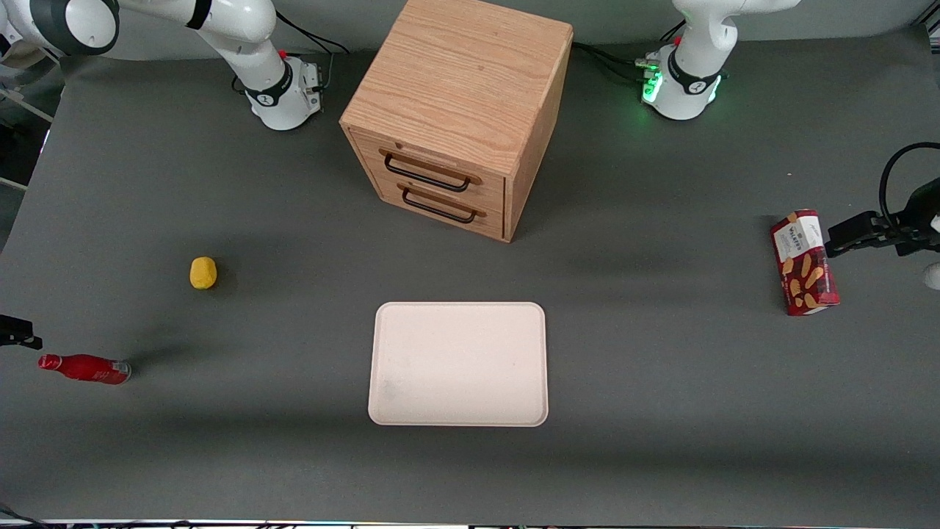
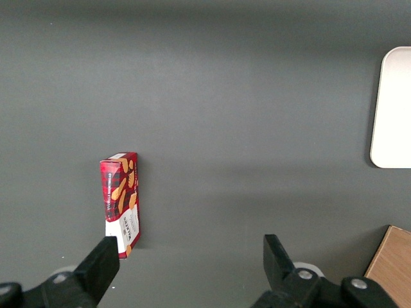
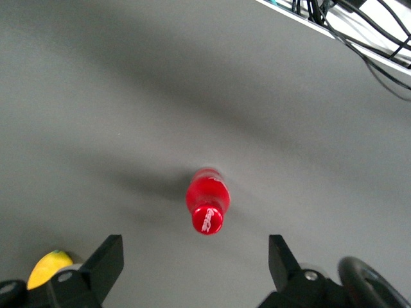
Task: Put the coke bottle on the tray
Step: 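Move the right gripper down toward the red Coca-Cola bottle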
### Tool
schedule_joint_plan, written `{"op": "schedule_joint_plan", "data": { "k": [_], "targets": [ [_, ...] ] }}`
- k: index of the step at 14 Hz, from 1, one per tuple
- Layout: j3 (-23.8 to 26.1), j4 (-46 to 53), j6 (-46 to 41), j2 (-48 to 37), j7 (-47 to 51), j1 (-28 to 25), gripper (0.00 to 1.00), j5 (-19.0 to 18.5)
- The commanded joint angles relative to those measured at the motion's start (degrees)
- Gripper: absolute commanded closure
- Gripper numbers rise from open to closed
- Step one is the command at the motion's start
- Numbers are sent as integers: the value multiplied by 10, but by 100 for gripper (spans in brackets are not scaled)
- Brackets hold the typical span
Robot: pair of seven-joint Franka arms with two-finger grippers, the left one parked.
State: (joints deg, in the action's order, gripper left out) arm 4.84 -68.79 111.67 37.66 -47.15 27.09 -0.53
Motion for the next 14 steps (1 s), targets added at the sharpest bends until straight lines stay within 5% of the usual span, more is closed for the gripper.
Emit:
{"op": "schedule_joint_plan", "data": {
  "k": [1,4,14],
  "targets": [
    [-3,-61,45,-25,-34,3,0,15],
    [-14,-81,76,-17,-59,3,0,47],
    [-16,-86,117,14,-121,3,0,67]
  ]
}}
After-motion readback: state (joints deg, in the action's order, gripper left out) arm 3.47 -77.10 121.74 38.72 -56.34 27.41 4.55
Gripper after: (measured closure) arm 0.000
